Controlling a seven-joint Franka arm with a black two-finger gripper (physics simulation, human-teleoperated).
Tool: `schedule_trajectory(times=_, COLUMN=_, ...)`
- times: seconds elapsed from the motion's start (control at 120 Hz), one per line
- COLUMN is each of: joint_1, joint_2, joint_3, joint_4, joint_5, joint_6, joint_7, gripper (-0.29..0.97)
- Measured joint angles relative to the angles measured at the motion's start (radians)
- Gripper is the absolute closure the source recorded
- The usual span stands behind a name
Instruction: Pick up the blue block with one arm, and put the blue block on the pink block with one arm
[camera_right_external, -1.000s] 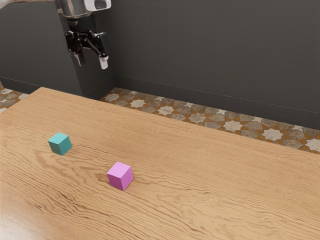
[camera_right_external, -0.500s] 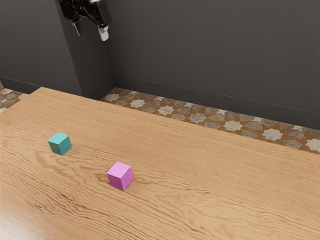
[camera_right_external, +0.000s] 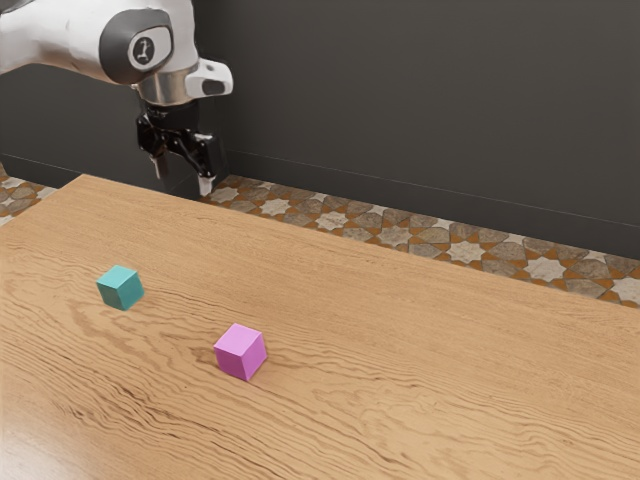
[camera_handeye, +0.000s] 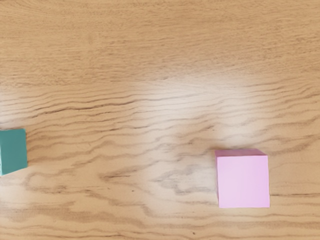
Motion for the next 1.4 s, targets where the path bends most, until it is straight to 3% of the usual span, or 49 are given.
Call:
schedule_trajectory(times=0.108, joint_1=-0.055, joint_2=0.001, joint_3=0.138, joint_4=-0.098, joint_5=-0.005, joint_6=0.112, joint_7=0.033, gripper=0.00)
schedule_trajectory(times=0.242, joint_1=-0.028, joint_2=0.064, joint_3=0.244, joint_4=-0.118, joint_5=-0.089, joint_6=0.213, joint_7=0.122, gripper=0.00)
schedule_trajectory(times=0.492, joint_1=0.007, joint_2=0.142, joint_3=0.262, joint_4=-0.122, joint_5=-0.155, joint_6=0.308, joint_7=0.269, gripper=0.00)
schedule_trajectory(times=0.908, joint_1=0.047, joint_2=0.141, joint_3=0.357, joint_4=-0.302, joint_5=-0.163, joint_6=0.448, joint_7=0.477, gripper=0.00)
schedule_trajectory(times=1.4, joint_1=0.086, joint_2=0.270, joint_3=0.391, joint_4=-0.286, joint_5=-0.174, joint_6=0.537, joint_7=0.644, gripper=0.00)
